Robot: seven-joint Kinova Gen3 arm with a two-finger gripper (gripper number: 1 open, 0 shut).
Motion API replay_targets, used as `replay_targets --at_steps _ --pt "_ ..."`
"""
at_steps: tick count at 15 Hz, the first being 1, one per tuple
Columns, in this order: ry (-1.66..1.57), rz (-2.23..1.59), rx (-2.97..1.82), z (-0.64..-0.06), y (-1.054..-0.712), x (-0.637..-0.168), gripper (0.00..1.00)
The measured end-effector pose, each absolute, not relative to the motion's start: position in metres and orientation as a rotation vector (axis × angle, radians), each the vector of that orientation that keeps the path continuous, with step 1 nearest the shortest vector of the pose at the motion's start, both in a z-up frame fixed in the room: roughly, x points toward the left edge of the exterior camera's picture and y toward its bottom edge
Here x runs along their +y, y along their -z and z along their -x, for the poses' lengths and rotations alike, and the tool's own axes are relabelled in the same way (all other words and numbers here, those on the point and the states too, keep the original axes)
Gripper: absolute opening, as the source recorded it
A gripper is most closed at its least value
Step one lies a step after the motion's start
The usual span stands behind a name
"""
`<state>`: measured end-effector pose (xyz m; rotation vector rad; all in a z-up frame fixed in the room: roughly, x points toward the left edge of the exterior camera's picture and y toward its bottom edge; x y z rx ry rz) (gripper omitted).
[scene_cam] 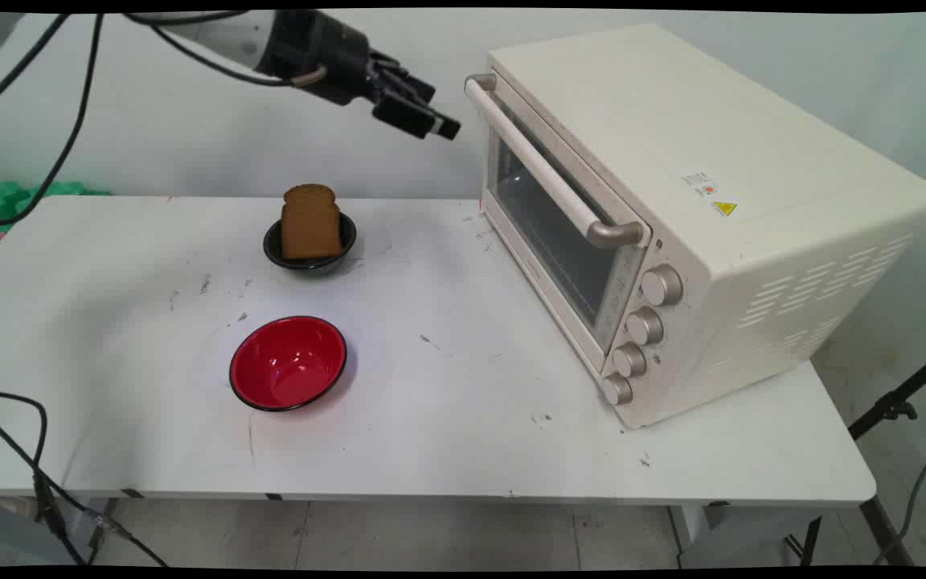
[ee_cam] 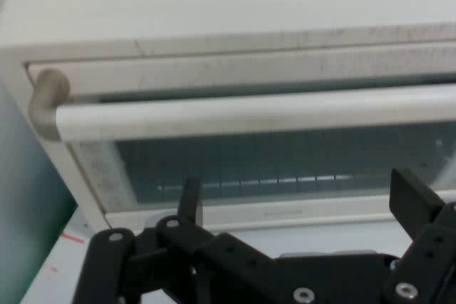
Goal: Open the oven
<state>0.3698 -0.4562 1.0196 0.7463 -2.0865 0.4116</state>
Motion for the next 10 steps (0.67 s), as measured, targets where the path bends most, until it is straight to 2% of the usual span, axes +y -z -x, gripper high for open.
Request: replay_targets --at_steps 7,8,10 --pt "-0.434 -0.729 -2.09 -0.333 -1.028 -0.477 1.0" --pt "-0.436 -0.727 -2.092 -0.328 -1.028 -0.48 0.0" --pt "-0.442 -0.726 -2.094 -0.319 -1.028 -0.485 0.0"
